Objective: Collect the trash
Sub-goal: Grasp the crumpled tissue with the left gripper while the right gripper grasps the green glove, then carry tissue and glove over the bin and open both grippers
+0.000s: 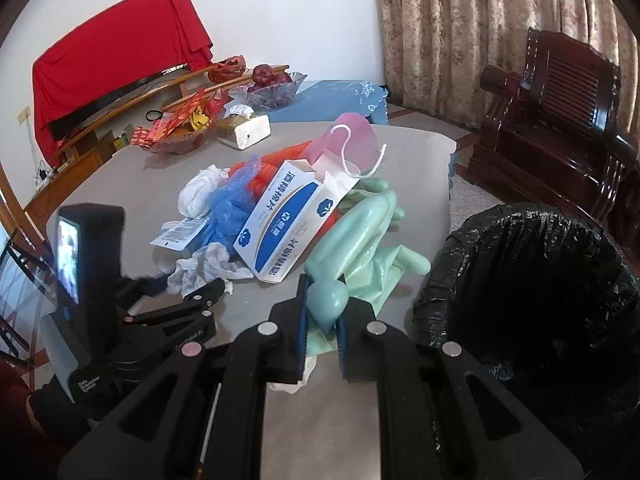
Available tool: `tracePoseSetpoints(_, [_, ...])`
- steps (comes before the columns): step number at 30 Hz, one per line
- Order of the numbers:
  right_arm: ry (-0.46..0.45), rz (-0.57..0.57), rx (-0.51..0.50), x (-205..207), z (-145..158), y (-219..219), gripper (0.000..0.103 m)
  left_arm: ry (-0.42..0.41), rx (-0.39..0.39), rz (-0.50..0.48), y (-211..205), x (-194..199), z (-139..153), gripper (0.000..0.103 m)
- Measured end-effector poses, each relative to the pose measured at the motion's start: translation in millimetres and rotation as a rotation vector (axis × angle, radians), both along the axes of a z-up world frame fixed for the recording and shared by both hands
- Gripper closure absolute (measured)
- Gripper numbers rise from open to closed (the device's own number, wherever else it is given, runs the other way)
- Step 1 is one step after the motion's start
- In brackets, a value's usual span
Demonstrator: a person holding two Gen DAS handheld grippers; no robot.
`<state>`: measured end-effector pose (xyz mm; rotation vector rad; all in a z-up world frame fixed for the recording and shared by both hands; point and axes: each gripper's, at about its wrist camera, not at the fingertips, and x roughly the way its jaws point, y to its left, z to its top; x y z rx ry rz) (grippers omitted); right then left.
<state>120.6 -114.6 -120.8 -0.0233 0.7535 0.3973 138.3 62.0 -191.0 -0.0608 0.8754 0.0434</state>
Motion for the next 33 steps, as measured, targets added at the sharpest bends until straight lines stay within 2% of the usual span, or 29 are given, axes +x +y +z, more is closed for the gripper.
tracePoseSetpoints(2, [-0.001, 0.000, 0.000, -1.0, 1.1, -0.6, 0.092, -0.003, -0.003, 0.006, 2.2, -1.8, 1.7, 0.087])
tracePoseSetpoints(4, [-0.005, 0.001, 0.002, -3.0, 3.5, -1.7, 0.092, -0.018, -0.020, 0.007, 3.9, -6.1, 9.4, 0.089])
tracePoseSetpoints(10, [-0.040, 0.004, 0.004, -12.7, 17.7, -4.9, 0.092, -0.092, -0.029, -0.052, -8.3, -35.4, 46.6, 0.090])
tracePoseSetpoints(18, [-0.094, -0.043, 0.004, -24.4, 36.4, -25.7, 0.092, -0.159, -0.058, -0.113, -31.8, -36.9, 81.1, 0.090])
tracePoseSetpoints(26, [-0.128, -0.182, -0.014, -29.3, 45.1, -86.6, 0.092, -0.203, -0.082, -0.258, -92.2, -21.4, 99.3, 0.090])
tracePoseSetpoints(33, [-0.094, -0.328, -0.034, -27.5, 26.1, -152.9, 0.092, -0.185, -0.127, -0.418, -167.8, -3.2, 97.3, 0.090])
